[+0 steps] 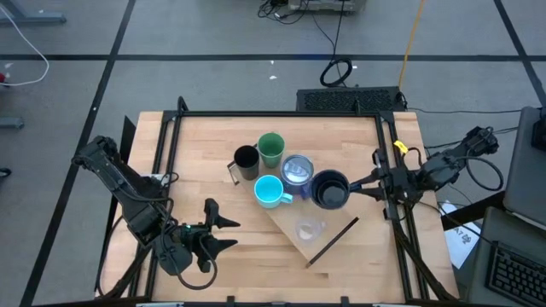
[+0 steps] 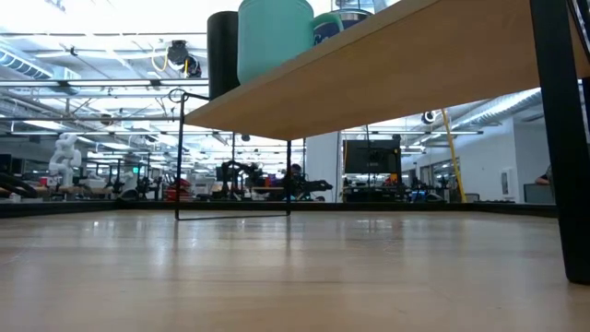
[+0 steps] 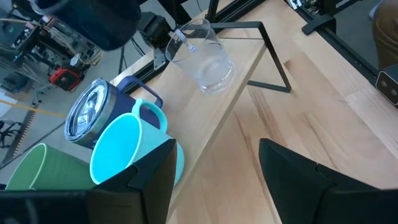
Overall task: Stack small to large cups/mugs on shelf
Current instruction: Put the dark blue mug on the shelf
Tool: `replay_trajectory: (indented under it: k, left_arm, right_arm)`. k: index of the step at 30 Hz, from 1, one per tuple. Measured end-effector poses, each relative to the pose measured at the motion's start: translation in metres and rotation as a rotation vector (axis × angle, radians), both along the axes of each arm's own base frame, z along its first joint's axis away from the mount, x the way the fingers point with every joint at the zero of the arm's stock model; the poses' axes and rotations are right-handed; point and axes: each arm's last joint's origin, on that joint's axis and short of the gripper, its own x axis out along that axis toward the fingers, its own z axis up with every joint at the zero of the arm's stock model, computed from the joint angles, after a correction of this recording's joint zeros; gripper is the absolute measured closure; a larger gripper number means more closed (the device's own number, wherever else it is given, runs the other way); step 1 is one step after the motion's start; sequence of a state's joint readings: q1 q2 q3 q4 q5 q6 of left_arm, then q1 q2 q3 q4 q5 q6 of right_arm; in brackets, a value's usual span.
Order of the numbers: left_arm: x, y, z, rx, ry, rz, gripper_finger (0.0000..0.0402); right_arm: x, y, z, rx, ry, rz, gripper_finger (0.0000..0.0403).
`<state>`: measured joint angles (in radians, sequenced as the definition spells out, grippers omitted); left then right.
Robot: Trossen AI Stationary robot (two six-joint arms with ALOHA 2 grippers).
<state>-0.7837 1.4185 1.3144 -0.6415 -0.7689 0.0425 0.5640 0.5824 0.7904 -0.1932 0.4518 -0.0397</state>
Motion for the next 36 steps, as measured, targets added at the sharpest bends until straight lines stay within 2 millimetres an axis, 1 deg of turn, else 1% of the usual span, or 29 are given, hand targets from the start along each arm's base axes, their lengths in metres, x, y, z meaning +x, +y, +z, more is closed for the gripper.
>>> replay_trajectory:
  k: [5,11,19,29,36]
  left_arm:
    - [0.0,0.0,0.0,0.0,0.0,0.0,0.0172]
    - [0.0,0.0,0.0,0.0,0.0,0.0,0.0172]
    - [0.0,0.0,0.0,0.0,0.0,0.0,0.0172]
    - [0.0,0.0,0.0,0.003,0.0,-0.002,0.0172]
    - [0.0,0.0,0.0,0.002,-0.002,-0.002,0.0172]
  right_arm:
    - [-0.006,-0.003,-0.018,0.003,0.014,0.004,0.0362]
    - [-0.009,-0.007,-0.036,0.014,0.029,-0.052,0.0362]
    - [-0.013,-0.009,-0.047,0.011,0.035,-0.048,0.0361]
    - [-0.015,-0.011,-0.074,0.054,0.079,-0.054,0.0361]
    - [-0.014,-0.01,-0.079,0.072,0.102,-0.056,0.0361]
